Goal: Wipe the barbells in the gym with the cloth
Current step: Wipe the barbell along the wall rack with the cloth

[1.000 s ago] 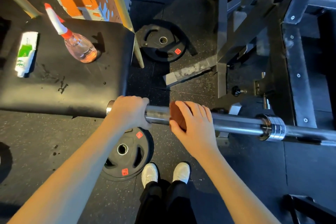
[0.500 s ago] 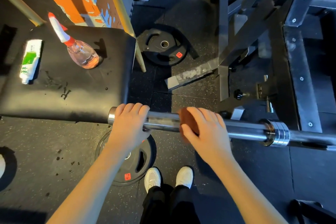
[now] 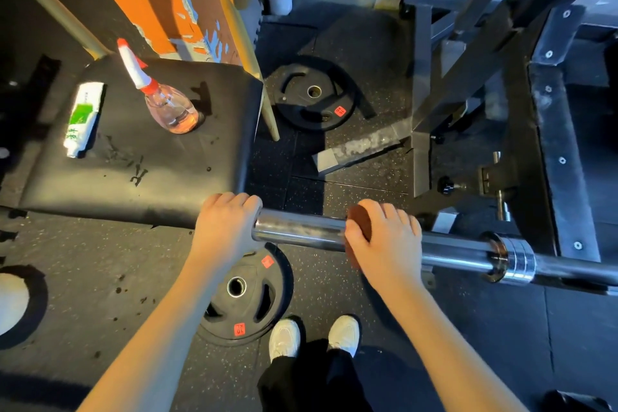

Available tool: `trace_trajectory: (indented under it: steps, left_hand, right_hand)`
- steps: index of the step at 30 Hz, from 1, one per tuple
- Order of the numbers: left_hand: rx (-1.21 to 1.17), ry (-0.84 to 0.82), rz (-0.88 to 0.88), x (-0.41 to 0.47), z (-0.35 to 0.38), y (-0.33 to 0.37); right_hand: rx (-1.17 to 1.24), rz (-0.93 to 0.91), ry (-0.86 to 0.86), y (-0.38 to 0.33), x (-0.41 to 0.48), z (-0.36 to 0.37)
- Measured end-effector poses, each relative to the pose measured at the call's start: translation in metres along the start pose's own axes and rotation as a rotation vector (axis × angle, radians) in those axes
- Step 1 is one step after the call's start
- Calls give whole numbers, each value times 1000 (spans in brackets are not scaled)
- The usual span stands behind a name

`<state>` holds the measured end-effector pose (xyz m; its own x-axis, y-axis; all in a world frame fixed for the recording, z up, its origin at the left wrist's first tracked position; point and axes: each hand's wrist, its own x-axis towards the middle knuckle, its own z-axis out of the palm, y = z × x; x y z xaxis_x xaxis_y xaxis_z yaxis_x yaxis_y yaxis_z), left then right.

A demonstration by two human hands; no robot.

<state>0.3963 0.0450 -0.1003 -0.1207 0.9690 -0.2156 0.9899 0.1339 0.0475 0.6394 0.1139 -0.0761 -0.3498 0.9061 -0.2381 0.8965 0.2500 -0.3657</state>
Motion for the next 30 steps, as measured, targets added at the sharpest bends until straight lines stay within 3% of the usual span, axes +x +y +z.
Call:
trace_trajectory:
  steps: [3, 7, 10, 13, 15, 18, 20, 23, 25, 27, 30]
  left_hand:
    - [21, 100, -18, -5, 7, 2]
    - [6, 248, -21, -11, 13, 7]
    - [-7, 301, -5, -11, 18, 6]
    - [-1, 304, -3, -11, 20, 4]
    - [9, 302, 12, -12, 20, 4]
    - [11, 198, 42, -10, 5, 4]
    - [33, -40, 64, 1, -18, 2]
    - [-48, -475, 98, 33, -33, -7]
    - [-94, -634, 107, 46, -34, -6]
    - [-86, -638, 125, 48, -30, -5]
    - [-33, -510, 135, 39, -25, -6]
  right_hand:
    - [8, -134, 38, -32, -7, 21]
    - [-4, -323, 34, 7, -27, 15]
    - [-18, -163, 105, 22, -23, 7]
    - [45, 95, 66, -16, 1, 15]
    - [54, 11, 68, -43, 2, 22]
    - [68, -151, 70, -39, -20, 25]
    - [46, -177, 92, -15, -33, 17]
    - [-1, -40, 117, 13, -34, -1]
    - [1, 168, 94, 14, -15, -5]
    - [-48, 258, 83, -6, 7, 1]
    - [0, 70, 44, -46, 6, 20]
